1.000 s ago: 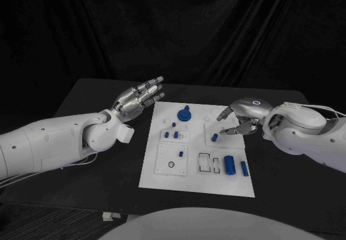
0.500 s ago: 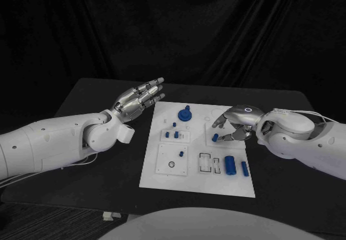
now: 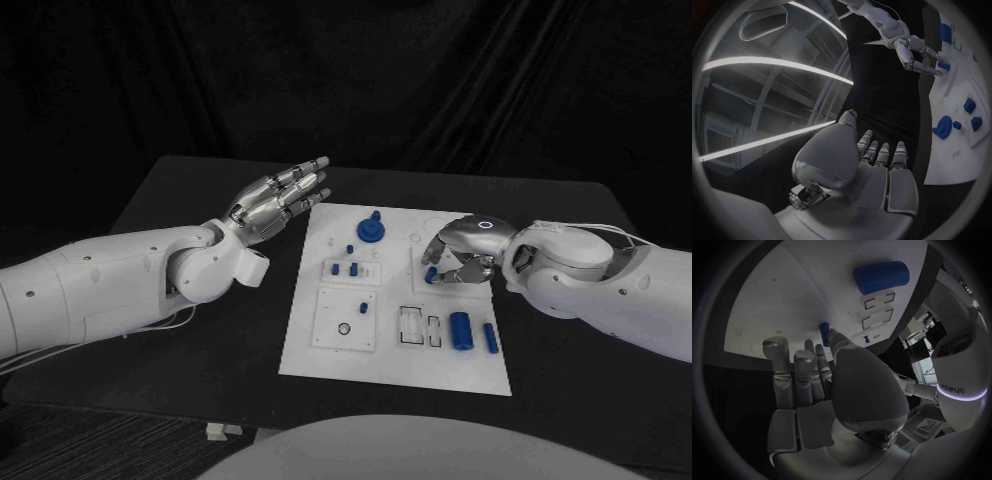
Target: Assemble the parts on the task board
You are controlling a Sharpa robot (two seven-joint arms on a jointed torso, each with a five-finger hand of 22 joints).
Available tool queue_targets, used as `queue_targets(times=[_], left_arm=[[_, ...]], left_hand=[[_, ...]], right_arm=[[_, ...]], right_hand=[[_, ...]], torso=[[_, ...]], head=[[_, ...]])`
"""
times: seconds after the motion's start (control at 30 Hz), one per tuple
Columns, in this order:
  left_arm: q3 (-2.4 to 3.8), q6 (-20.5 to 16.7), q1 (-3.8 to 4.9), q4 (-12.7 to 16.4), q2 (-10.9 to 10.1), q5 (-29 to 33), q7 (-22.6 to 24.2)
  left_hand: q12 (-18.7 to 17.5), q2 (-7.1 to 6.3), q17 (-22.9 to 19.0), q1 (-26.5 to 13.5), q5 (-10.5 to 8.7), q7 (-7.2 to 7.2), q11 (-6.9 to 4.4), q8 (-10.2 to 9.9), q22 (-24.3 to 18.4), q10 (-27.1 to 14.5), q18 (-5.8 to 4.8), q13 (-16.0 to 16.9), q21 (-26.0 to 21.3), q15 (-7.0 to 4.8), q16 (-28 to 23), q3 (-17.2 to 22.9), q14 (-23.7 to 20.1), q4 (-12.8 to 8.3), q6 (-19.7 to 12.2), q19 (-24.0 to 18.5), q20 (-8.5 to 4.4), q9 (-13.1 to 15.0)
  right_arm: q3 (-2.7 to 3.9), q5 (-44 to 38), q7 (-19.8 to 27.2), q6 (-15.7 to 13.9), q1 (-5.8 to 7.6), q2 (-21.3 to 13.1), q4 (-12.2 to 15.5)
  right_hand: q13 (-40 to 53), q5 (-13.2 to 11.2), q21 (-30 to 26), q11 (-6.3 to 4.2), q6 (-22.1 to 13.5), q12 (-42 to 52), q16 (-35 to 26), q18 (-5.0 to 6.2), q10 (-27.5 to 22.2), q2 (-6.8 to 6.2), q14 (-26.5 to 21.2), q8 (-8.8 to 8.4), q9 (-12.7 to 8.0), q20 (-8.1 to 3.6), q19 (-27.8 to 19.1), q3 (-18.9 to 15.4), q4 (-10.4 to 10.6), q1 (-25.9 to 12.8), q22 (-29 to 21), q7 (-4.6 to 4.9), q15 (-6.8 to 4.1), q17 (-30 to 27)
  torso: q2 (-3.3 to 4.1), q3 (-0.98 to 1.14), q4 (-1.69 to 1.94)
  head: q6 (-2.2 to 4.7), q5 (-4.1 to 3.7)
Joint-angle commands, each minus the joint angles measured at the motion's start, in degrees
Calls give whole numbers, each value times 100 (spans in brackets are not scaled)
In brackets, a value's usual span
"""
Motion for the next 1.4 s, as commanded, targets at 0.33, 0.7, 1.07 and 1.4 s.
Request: queue_targets(times=[0.33,0.7,1.07,1.4], left_arm=[[5,124,-15,-7,22,8,19],[5,176,-26,-15,37,8,-6],[5,199,-36,-17,26,8,-35],[5,201,-40,-43,47,8,-67]], left_hand=[[52,48,-8,44,57,58,72,44,12,9,56,16,6,44,-21,20,-3,-49,56,-5,83,13],[71,53,-8,57,77,78,96,54,18,21,57,20,8,63,-21,26,-3,-67,71,-3,109,15],[81,62,-8,65,95,89,108,58,21,26,57,22,9,81,-21,33,-3,-77,74,-2,128,15],[88,71,-8,69,104,96,117,62,22,29,57,23,10,93,-21,38,-3,-83,79,-1,141,15]], right_arm=[[3,19,131,133,-47,71,-39],[3,82,200,23,-53,79,-32],[4,115,194,-325,23,-126,289],[5,130,62,-312,603,-341,903]], right_hand=[[-4,-4,-46,-91,530,-79,-65,33,534,1,-32,184,130,-95,11,207,-34,198,513,108,-71,-50],[-12,-6,-1,-176,911,-234,-94,24,906,46,-18,314,283,-169,36,509,-191,550,533,56,-143,-57],[-15,-410,27,-191,938,-398,-143,18,1062,42,-18,280,373,-204,35,833,-326,735,542,69,-165,-96],[-13,-423,35,-189,931,-431,-160,17,1092,10,-21,260,383,-205,32,908,-335,740,542,75,-164,-109]], torso=[[-1,-2,1],[-2,-1,0],[-3,-3,0],[-7,-3,2]], head=[[0,-4],[0,1],[0,59],[0,29]])
